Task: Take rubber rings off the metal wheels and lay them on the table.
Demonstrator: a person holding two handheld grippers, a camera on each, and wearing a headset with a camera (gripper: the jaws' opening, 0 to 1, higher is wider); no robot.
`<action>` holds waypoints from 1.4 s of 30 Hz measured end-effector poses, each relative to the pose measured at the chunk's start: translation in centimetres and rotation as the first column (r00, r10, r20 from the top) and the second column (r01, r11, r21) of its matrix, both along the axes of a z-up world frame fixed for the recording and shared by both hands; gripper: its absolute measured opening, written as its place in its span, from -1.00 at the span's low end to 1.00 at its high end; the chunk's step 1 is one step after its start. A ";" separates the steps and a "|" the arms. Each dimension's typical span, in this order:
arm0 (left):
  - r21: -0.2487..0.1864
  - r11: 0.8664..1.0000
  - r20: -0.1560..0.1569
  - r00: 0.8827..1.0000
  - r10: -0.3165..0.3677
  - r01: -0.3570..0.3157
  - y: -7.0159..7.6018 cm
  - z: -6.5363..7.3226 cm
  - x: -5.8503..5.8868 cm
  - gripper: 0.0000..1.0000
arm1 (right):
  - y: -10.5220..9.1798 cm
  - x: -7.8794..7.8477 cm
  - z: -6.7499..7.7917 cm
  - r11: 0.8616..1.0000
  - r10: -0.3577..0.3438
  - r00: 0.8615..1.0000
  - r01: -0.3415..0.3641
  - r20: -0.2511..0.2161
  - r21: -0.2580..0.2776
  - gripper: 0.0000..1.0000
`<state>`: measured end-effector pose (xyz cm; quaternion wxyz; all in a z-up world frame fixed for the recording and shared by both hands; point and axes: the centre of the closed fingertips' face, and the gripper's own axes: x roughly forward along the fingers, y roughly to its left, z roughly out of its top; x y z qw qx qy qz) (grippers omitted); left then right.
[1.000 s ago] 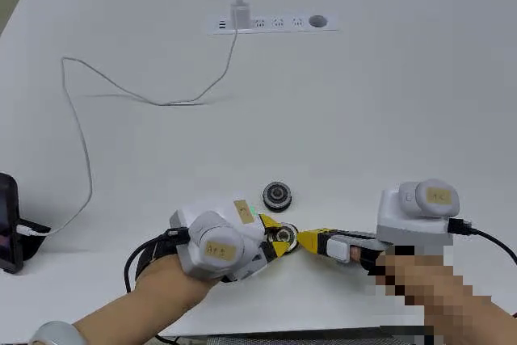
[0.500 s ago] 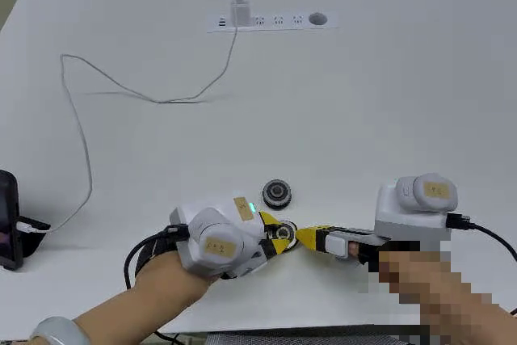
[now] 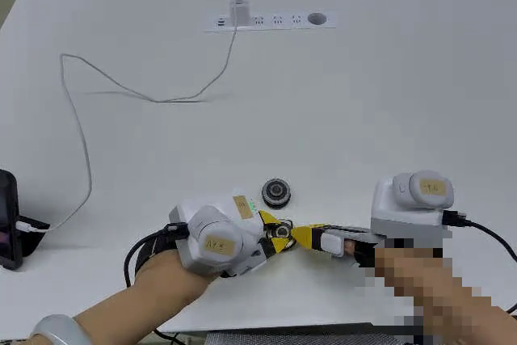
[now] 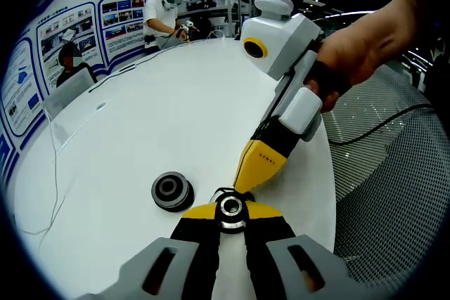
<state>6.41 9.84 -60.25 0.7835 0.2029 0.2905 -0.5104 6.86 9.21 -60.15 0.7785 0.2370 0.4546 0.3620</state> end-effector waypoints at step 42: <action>-0.043 0.999 0.040 0.999 -0.017 0.018 0.7 1.0 -0.2 -0.56 | 0.7 0.7 0.4 1.000 -0.015 1.000 0.015 0.007 -0.008 -0.97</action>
